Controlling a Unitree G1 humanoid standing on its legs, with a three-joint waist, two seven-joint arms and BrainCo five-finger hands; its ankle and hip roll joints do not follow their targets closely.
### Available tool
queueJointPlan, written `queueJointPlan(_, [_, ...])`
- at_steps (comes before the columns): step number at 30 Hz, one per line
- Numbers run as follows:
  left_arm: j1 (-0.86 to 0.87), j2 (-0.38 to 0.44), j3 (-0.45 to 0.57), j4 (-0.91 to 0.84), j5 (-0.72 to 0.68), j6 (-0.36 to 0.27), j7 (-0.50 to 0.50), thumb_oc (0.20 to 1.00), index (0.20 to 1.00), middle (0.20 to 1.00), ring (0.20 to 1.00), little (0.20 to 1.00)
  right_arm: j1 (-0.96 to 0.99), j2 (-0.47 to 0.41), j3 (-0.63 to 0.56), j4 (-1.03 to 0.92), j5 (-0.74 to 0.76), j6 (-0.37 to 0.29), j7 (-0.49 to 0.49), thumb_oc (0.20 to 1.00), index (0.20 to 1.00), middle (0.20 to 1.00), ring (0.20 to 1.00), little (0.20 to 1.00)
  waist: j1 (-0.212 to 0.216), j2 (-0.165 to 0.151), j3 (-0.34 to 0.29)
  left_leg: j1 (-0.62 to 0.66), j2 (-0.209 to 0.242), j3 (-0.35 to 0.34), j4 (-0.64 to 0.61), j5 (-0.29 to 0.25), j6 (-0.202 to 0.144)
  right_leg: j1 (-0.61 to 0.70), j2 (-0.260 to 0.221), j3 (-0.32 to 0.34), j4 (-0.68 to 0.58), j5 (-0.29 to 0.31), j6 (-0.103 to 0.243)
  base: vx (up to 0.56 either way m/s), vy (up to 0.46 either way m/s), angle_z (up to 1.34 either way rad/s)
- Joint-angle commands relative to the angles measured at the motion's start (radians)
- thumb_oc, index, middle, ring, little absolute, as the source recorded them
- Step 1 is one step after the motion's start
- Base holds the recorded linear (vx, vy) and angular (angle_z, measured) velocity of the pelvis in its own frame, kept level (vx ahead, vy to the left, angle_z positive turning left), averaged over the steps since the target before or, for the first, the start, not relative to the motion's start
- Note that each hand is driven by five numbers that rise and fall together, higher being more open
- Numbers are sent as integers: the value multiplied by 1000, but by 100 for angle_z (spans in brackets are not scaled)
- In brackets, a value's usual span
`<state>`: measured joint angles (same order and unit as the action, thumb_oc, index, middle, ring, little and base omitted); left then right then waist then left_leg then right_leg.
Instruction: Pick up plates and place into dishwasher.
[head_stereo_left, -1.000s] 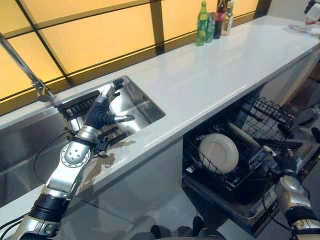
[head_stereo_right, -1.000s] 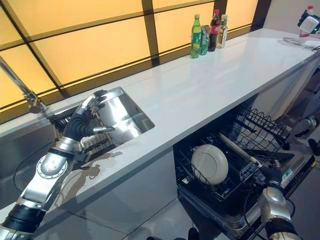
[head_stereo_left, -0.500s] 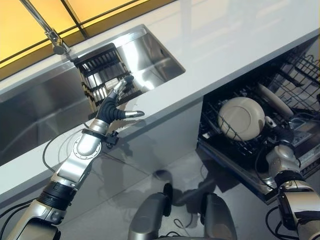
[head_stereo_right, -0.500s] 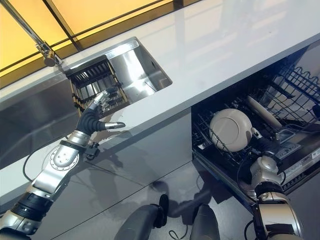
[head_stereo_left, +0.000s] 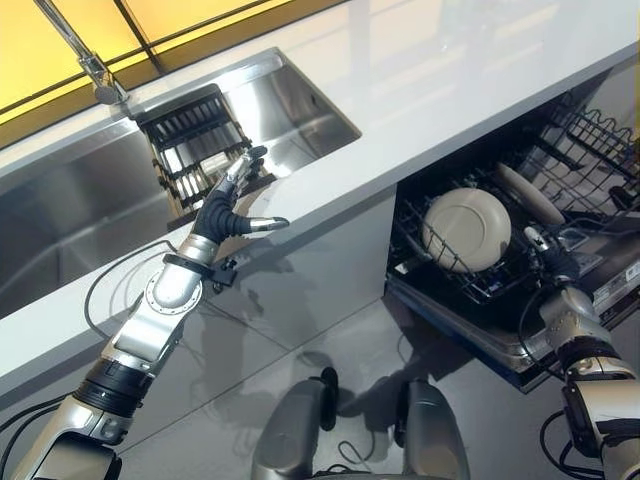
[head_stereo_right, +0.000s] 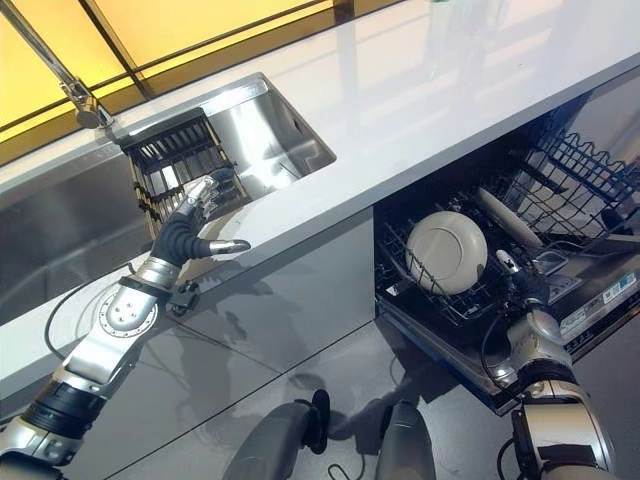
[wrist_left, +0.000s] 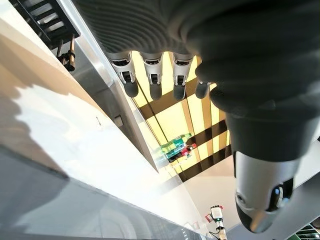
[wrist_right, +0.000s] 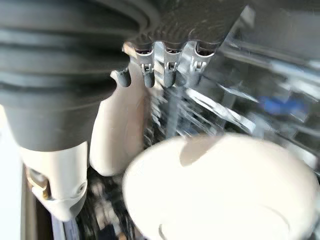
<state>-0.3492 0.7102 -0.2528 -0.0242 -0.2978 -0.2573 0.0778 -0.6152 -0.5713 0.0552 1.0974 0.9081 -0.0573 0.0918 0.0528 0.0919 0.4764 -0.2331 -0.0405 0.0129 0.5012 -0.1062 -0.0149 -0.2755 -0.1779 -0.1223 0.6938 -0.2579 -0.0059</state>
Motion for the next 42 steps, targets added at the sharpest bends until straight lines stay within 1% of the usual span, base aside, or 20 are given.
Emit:
queueJointPlan(1, [16, -2, 66, -50, -18, -32, -10, 1000, 1000, 1000, 1000, 1000, -61, 41, 37, -3, 60, 28, 96, 1000, 1000, 1000, 1000, 1000, 38, 3, -14, -45, -31, -2, 170, -131, 83, 7, 18, 5, -13, 83, -29, 42, -17, 1])
queueJointPlan(7, [18, 23, 73, -58, -39, -31, -22, 1000, 1000, 1000, 1000, 1000, -136, 2, 70, -32, 61, 32, 126, 1000, 1000, 1000, 1000, 1000, 50, 10, -5, -69, -37, -5, 173, -118, 83, -21, 13, 4, 5, 85, -28, 24, -16, 4])
queueJointPlan(8, [13, 33, 72, -56, -52, -33, -23, 1000, 1000, 1000, 1000, 1000, -166, -10, 81, -35, 61, 34, 122, 1000, 1000, 1000, 1000, 1000, 55, 14, 1, -75, -40, -6, 181, -123, 84, -29, 11, 2, 18, 76, -26, 9, -20, 3])
queueJointPlan(9, [9, 36, 73, -55, -55, -33, -23, 1000, 1000, 1000, 1000, 1000, -180, -17, 85, -34, 59, 35, 122, 1000, 1000, 1000, 1000, 1000, 56, 14, 0, -81, -41, -7, 172, -111, 84, -35, 10, 0, 11, 86, -27, 8, -22, 4])
queueJointPlan(10, [5, 40, 74, -55, -59, -31, -25, 1000, 1000, 1000, 1000, 1000, -198, -26, 90, -35, 60, 36, 120, 1000, 1000, 1000, 1000, 1000, 59, 16, 5, -83, -43, -8, 177, -119, 84, -39, 9, -2, 21, 76, -26, -21, -18, 4])
queueJointPlan(11, [3, 41, 75, -55, -60, -31, -25, 1000, 1000, 1000, 1000, 1000, -208, -30, 93, -35, 63, 37, 118, 1000, 1000, 1000, 1000, 1000, 59, 17, 4, -88, -44, -9, 168, -107, 84, -44, 10, -3, 14, 86, -27, -6, -38, 4])
queueJointPlan(13, [-11, 50, 71, -50, -66, -25, -27, 1000, 1000, 1000, 1000, 1000, -261, -52, 111, -31, 63, 38, 104, 1000, 1000, 1000, 1000, 1000, 67, 21, 13, -101, -49, -14, 169, -106, 83, -57, 9, -7, 27, 77, -27, -13, -49, 3])
queueJointPlan(19, [-25, 77, 62, -35, -94, -40, -30, 1000, 1000, 1000, 1000, 1000, -359, -88, 145, -41, 39, 1, 2, 1000, 1000, 1000, 1000, 1000, 77, 33, 26, -125, -56, -17, 143, -77, 81, -85, 9, -19, 23, 87, -27, -31, -41, 10])
queueJointPlan(24, [-20, 93, 69, -35, -110, -61, -41, 1000, 1000, 1000, 1000, 1000, -359, -113, 160, -18, -114, -27, -103, 1000, 1000, 1000, 1000, 1000, 84, 23, 24, -134, -53, -25, 119, -58, 78, -87, 13, -29, -3, 102, -26, -38, -45, 9])
queueJointPlan(28, [-6, 82, 69, -46, -96, -66, -31, 1000, 1000, 1000, 1000, 1000, -266, -99, 158, -42, -266, -33, -251, 1000, 1000, 1000, 1000, 1000, 74, 4, 20, -112, -38, -26, 113, -69, 77, -56, 22, -30, -23, 98, -28, -6, -8, 1])
queueJointPlan(29, [-3, 76, 67, -49, -90, -66, -27, 1000, 1000, 1000, 1000, 1000, -243, -92, 152, -48, -275, -37, -278, 1000, 1000, 1000, 1000, 1000, 71, 1, 16, -108, -35, -27, 103, -60, 77, -51, 25, -30, -36, 108, -29, 0, 0, 0])
queueJointPlan(31, [2, 61, 56, -54, -68, -66, -8, 1000, 1000, 1000, 1000, 1000, -158, -57, 141, -85, -357, -53, -377, 1000, 1000, 1000, 1000, 1000, 56, -6, 14, -85, -28, -26, 87, -64, 79, -29, 32, -21, -58, 112, -28, 13, 4, -3])
queueJointPlan(33, [9, 48, 49, -61, -52, -68, 4, 1000, 1000, 1000, 1000, 1000, -103, -33, 135, -135, -417, -51, -462, 1000, 1000, 1000, 1000, 1000, 47, -9, 15, -71, -25, -24, 83, -67, 77, -12, 34, -19, -72, 117, -28, 10, 21, -5])
queueJointPlan(34, [20, 36, 47, -65, -36, -71, 20, 1000, 1000, 1000, 1000, 1000, -48, -7, 147, -215, -490, -57, -567, 1000, 1000, 1000, 1000, 1000, 33, -11, 14, -53, -20, -21, 68, -67, 79, 1, 38, -11, -86, 120, -27, 16, 40, -7])
queueJointPlan(35, [27, 31, 46, -67, -29, -73, 28, 1000, 1000, 1000, 1000, 1000, -18, 3, 153, -261, -543, -52, -615, 1000, 1000, 1000, 1000, 1000, 27, -12, 13, -45, -18, -20, 63, -67, 78, 8, 39, -8, -93, 123, -27, 29, 83, -4])
queueJointPlan(36, [46, 18, 46, -70, -17, -84, 44, 1000, 1000, 1000, 1000, 1000, 40, 20, 166, -349, -635, -46, -715, 1000, 1000, 1000, 1000, 1000, 13, -12, 9, -29, -16, -15, 51, -65, 78, 22, 41, -1, -111, 129, -25, 21, 77, -8])
queueJointPlan(37, [51, 15, 46, -71, -14, -86, 47, 1000, 1000, 1000, 1000, 1000, 54, 23, 166, -365, -672, -45, -742, 1000, 1000, 1000, 1000, 1000, 10, -11, 9, -23, -16, -14, 47, -65, 78, 27, 42, 1, -116, 131, -24, 28, 109, -14])
queueJointPlan(38, [70, -6, 46, -82, 2, -87, 56, 1000, 1000, 1000, 1000, 1000, 97, 31, 156, -414, -756, -57, -809, 1000, 1000, 1000, 1000, 1000, -1, -7, 4, -5, -16, -9, 26, -62, 78, 41, 42, 8, -137, 136, -18, 19, 86, -21])
queueJointPlan(41, [108, -34, 58, -91, 19, -98, 60, 1000, 1000, 1000, 1000, 1000, 180, 33, 133, -514, -911, -102, -902, 1000, 1000, 1000, 1000, 1000, -19, 2, -3, 22, -16, 2, -2, -56, 76, 61, 44, 18, -168, 144, -10, 17, 97, -15])
queueJointPlan(42, [114, -37, 61, -92, 20, -99, 59, 1000, 1000, 1000, 1000, 1000, 190, 34, 130, -524, -935, -115, -911, 1000, 1000, 1000, 1000, 1000, -21, 3, -3, 27, -15, 5, -7, -55, 76, 62, 45, 20, -170, 144, -9, -16, 86, -15])
